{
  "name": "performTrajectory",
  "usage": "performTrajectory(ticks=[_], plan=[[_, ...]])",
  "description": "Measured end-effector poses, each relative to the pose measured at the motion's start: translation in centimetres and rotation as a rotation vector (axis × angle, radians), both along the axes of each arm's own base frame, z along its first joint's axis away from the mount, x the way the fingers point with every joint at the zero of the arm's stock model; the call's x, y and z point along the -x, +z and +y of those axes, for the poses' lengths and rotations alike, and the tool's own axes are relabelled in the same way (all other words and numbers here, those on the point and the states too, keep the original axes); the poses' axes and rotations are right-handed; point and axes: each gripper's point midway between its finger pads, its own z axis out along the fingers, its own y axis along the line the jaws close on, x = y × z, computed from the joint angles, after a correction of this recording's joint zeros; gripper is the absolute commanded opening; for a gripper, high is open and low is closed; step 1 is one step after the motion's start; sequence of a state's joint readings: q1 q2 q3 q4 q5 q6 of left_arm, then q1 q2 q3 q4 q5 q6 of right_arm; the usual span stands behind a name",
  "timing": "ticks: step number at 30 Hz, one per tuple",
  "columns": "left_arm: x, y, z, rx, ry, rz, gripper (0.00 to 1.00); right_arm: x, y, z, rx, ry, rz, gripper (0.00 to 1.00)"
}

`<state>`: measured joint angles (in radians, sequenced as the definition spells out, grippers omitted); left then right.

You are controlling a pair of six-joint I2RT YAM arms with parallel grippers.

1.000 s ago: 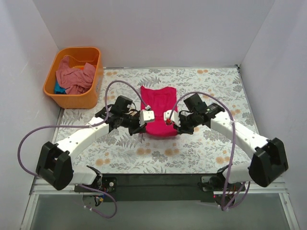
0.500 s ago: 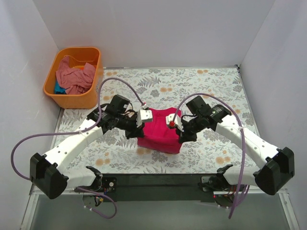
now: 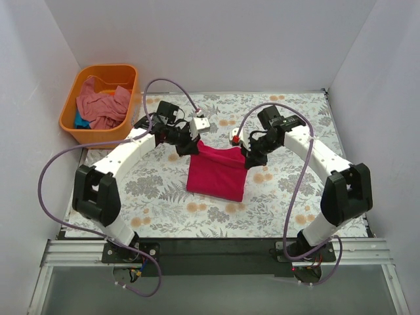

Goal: Fold and stack the t-shirts
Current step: Fold the tshirt

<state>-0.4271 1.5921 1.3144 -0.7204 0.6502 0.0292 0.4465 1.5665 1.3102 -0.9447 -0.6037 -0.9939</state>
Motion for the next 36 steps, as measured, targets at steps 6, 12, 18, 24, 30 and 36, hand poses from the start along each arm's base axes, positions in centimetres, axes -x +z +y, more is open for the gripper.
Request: performTrajectory(ticks=[6, 12, 18, 24, 30, 36], plan=[[-4.9, -2.3, -0.8, 0.004, 0.003, -0.005, 0.00, -5.2, -1.9, -0.5, 0.015, -0.014, 0.001, 0.01], [-9.1, -5.1, -1.2, 0.010, 0.020, -0.012, 0.00, -10.3, -4.7, -0.9, 0.030, -0.030, 0.012, 0.01], [-12.4, -9.7, -1.5, -0.003, 0.054, -0.004, 0.00, -14.0, -9.5, -0.8, 0.062, -0.040, 0.065, 0.01], [-13.6, -13.5, -1.8, -0.001, 0.093, 0.056, 0.00, -15.7, -11.4, -0.5, 0.065, -0.069, 0.105, 0.01], [-13.2, -13.3, -2.0, 0.028, 0.143, 0.107, 0.02, -15.6, -11.4, -0.6, 0.065, -0.100, 0.125, 0.18], [-13.0, -11.5, -1.7, 0.088, 0.275, 0.231, 0.30, -16.4, -9.9, -1.4, 0.073, -0.234, 0.178, 0.63]])
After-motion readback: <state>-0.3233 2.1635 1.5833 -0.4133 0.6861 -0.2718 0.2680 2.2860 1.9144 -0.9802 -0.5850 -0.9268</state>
